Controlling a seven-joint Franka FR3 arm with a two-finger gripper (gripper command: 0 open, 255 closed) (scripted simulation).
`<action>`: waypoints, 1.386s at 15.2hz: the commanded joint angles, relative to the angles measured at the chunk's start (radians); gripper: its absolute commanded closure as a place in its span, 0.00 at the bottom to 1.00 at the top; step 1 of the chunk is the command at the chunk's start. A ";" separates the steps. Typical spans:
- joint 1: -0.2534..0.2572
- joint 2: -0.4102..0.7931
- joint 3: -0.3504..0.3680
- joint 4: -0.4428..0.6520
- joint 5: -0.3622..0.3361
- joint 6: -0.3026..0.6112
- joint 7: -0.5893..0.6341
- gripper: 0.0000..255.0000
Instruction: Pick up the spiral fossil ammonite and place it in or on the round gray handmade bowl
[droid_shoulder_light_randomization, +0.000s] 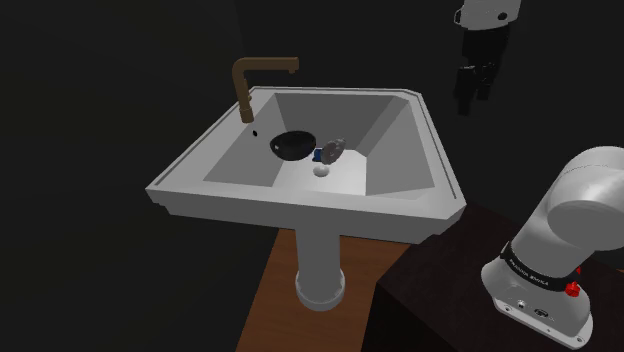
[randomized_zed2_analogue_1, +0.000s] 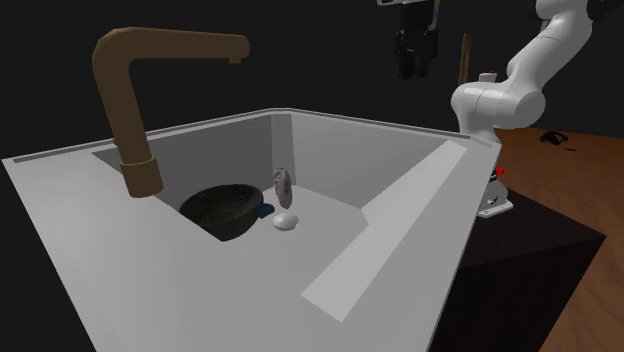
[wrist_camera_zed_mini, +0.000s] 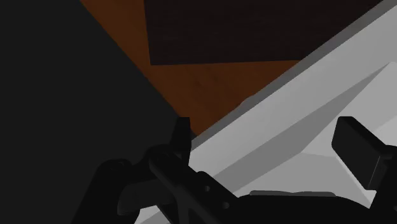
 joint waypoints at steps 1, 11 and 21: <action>0.000 0.000 0.000 0.000 0.000 0.000 0.000 0.00; -0.055 0.209 0.138 -0.066 0.181 0.344 0.423 0.00; -0.121 0.536 0.242 0.019 0.253 0.687 0.802 0.00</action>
